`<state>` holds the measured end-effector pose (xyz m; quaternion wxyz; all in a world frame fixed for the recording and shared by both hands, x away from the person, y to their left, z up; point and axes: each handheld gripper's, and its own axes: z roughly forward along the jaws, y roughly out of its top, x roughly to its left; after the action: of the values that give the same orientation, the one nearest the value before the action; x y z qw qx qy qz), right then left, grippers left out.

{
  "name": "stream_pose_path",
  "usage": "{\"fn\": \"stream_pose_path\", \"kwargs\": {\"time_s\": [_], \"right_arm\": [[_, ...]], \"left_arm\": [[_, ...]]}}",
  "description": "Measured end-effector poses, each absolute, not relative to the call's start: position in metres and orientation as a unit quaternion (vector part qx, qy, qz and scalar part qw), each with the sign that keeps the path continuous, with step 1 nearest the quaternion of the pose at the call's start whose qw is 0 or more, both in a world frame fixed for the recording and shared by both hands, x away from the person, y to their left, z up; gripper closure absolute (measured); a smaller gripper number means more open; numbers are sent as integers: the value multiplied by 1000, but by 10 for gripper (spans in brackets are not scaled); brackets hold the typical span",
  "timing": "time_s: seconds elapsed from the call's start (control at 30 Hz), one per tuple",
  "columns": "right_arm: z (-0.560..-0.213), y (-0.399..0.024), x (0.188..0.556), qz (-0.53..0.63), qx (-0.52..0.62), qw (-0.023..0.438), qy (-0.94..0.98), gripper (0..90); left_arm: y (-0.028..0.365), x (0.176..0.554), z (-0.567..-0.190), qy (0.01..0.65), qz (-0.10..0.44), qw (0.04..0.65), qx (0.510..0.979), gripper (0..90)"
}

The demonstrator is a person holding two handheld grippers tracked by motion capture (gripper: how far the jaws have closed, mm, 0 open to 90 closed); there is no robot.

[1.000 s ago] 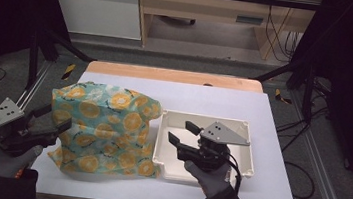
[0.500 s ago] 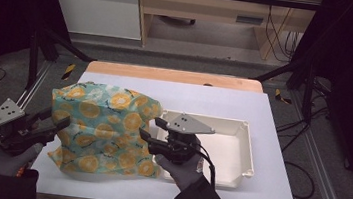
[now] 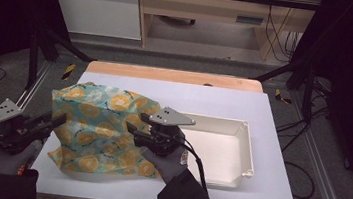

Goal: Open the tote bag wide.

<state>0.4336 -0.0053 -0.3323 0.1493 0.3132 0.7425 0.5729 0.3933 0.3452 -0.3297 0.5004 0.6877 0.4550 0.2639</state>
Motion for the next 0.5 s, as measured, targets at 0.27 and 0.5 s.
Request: {"fn": "stream_pose_path", "kwargs": {"time_s": [0.27, 0.5], "right_arm": [[-331, -1, 437, 564, 309, 141, 753, 783], [-328, 2, 434, 566, 302, 133, 756, 900]], "left_arm": [[347, 391, -329, 464, 268, 495, 684, 785], [349, 389, -329, 467, 271, 495, 680, 873]]}}
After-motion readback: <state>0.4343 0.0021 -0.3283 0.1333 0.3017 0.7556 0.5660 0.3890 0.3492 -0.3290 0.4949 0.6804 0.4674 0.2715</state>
